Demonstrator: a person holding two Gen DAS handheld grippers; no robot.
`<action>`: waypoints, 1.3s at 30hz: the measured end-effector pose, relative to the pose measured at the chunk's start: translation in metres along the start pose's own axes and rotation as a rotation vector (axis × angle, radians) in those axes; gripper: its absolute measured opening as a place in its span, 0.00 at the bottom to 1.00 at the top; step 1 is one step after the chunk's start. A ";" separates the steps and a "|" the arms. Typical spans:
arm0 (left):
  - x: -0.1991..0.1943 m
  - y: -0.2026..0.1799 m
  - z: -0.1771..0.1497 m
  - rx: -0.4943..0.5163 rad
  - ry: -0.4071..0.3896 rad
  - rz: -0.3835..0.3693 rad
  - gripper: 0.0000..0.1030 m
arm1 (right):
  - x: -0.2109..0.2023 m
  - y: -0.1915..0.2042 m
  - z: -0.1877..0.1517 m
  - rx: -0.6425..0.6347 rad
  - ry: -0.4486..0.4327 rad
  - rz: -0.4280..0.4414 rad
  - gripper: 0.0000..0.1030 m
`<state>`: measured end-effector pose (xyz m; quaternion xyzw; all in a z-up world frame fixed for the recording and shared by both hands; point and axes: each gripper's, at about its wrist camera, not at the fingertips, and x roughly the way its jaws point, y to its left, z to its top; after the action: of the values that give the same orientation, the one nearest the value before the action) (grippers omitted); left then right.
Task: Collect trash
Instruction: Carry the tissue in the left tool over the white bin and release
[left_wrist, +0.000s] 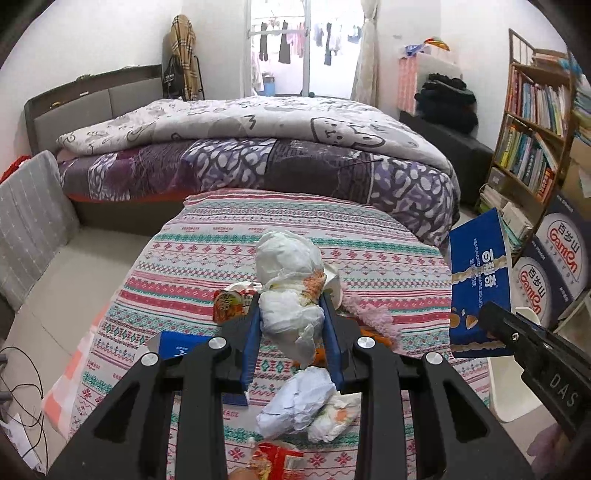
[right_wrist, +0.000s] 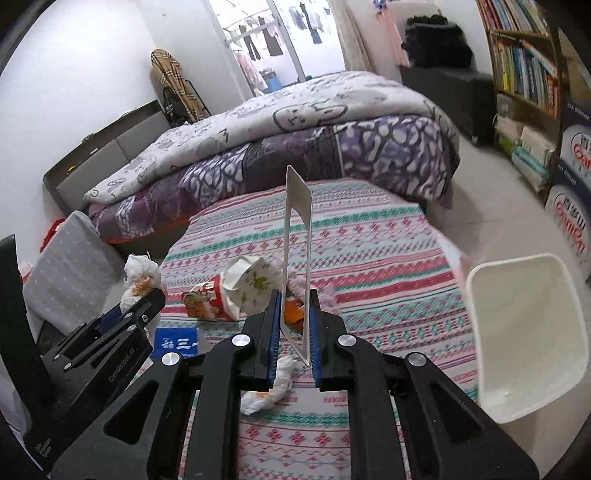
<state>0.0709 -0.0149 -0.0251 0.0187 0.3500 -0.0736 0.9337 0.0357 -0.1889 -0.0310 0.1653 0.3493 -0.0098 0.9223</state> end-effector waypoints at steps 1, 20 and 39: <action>0.000 -0.003 0.000 0.004 -0.002 -0.002 0.30 | -0.001 -0.003 0.000 0.002 -0.004 -0.006 0.13; -0.002 -0.065 -0.005 0.105 -0.018 -0.058 0.30 | -0.022 -0.100 0.001 0.236 0.020 -0.201 0.13; -0.006 -0.177 -0.025 0.262 0.072 -0.307 0.31 | -0.088 -0.177 -0.001 0.360 -0.149 -0.453 0.78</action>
<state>0.0237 -0.1873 -0.0369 0.0889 0.3692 -0.2593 0.8880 -0.0551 -0.3643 -0.0274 0.2429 0.3015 -0.2893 0.8755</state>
